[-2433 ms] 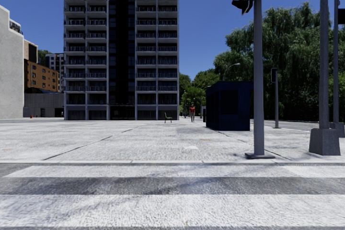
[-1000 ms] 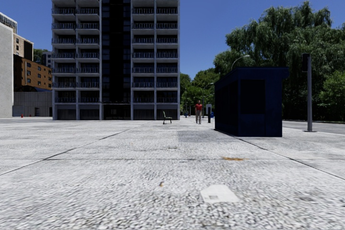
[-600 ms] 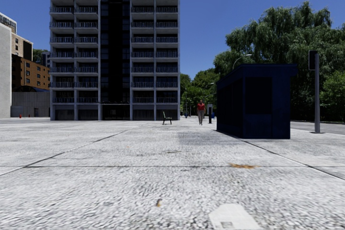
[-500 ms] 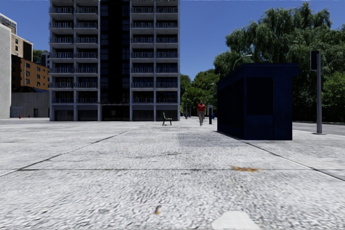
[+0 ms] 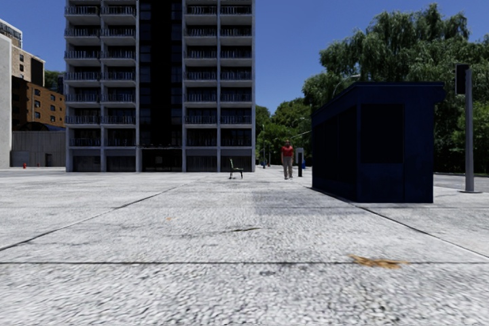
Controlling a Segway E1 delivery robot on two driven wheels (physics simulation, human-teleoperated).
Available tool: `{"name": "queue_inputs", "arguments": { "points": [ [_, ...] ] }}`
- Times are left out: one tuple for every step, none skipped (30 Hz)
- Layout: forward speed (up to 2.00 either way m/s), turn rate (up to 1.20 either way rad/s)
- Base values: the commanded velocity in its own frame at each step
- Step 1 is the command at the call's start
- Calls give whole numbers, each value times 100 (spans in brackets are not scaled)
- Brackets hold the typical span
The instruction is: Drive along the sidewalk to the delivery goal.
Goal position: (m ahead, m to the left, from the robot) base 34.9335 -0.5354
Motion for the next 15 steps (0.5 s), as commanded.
{"name": "queue_inputs", "arguments": {
  "points": [
    [123,0],
    [123,0],
    [123,0],
    [123,0],
    [123,0],
    [123,0],
    [123,0],
    [123,0],
    [123,0],
    [123,0],
    [123,0],
    [123,0],
    [123,0],
    [200,0],
    [200,0]
  ]
}}
